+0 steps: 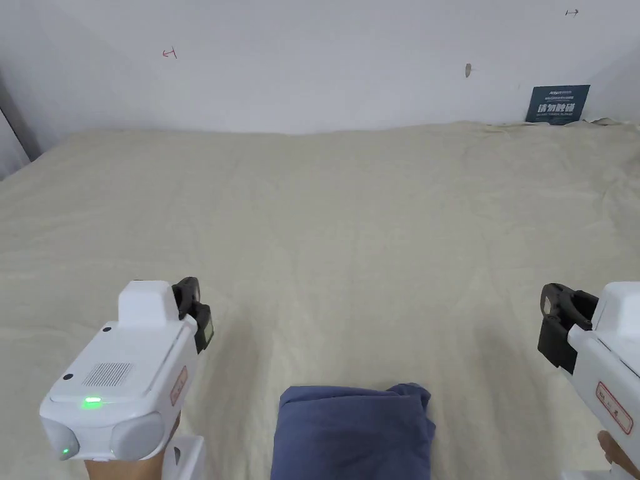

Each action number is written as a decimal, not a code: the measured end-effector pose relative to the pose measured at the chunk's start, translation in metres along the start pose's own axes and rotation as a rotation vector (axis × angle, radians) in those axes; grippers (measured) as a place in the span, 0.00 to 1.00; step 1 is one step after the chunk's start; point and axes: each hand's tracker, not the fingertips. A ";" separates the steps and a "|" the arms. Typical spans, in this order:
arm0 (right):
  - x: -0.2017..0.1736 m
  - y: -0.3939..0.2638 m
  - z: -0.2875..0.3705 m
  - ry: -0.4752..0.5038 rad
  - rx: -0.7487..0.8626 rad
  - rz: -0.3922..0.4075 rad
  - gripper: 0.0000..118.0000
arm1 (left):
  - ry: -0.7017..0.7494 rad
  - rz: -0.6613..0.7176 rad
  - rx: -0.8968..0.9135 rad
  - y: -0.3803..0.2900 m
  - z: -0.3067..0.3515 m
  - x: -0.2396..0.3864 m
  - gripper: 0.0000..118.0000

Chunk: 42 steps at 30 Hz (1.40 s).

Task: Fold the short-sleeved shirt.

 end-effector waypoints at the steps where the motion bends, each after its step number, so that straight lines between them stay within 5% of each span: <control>1: -0.001 0.000 0.001 -0.009 0.015 0.004 0.00 | 0.006 0.002 -0.001 -0.001 0.000 -0.003 0.00; 20: -0.039 -0.004 -0.001 -0.008 0.026 0.002 0.00 | 0.033 0.051 -0.023 -0.007 0.001 -0.016 0.00; 42: -0.124 -0.176 -0.073 0.073 -0.281 -0.007 0.00 | -0.030 0.087 -0.128 -0.043 0.003 -0.018 0.00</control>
